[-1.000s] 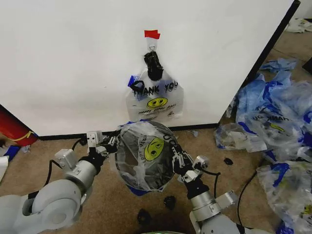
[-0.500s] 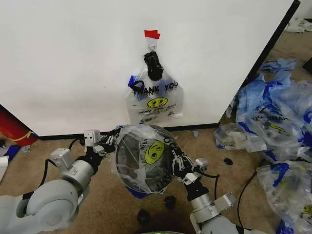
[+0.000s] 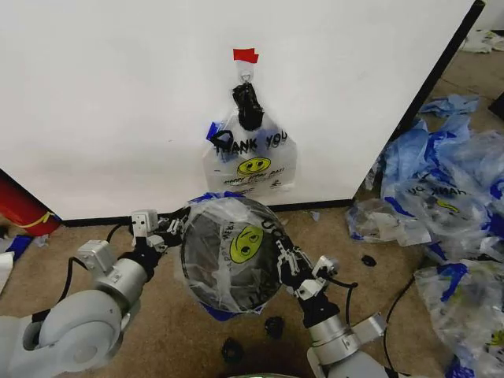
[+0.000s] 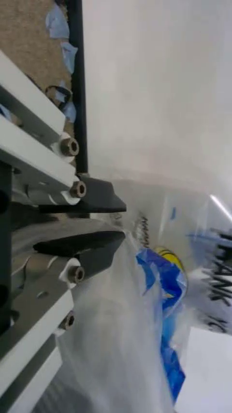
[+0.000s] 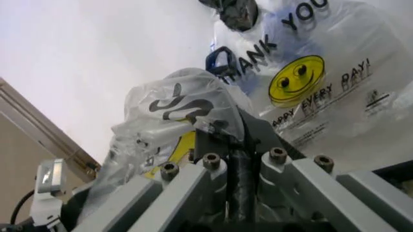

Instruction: Pick up the garbage bag from the wall and place it over the trash bin.

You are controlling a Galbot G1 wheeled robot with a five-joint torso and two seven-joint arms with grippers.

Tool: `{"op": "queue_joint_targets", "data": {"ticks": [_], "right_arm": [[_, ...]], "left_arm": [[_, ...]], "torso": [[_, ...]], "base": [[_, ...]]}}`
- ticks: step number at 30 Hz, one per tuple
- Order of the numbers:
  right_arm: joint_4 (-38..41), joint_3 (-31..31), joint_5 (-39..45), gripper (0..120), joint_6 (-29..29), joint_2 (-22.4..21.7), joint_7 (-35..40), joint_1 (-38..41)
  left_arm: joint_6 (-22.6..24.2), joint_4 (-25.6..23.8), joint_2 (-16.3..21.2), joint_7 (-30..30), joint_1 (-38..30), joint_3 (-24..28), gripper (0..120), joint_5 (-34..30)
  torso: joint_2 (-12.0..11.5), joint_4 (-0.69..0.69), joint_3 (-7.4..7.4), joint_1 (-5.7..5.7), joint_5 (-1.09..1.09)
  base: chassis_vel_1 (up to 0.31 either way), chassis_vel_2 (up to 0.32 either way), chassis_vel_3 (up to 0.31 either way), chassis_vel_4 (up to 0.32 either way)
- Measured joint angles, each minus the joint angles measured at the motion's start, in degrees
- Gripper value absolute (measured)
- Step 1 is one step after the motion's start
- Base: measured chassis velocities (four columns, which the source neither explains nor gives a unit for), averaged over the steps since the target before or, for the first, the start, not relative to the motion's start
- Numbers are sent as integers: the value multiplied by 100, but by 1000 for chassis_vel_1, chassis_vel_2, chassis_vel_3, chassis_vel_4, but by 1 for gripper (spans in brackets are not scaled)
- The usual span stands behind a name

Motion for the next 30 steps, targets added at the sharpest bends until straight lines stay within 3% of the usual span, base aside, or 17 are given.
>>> {"op": "queue_joint_targets", "data": {"ticks": [10,30], "right_arm": [[-100,-1,6,1,9,14,-18,22],[104,96,228,1,99,-13,-52,-15]], "left_arm": [[-26,46,-7,37,-11,-9,15,0],[-59,590,-546,53,183,114,15,224]], "torso": [[0,1,0,0,3],[0,0,0,0,2]], "base": [[0,0,0,0],[0,0,0,0]]}}
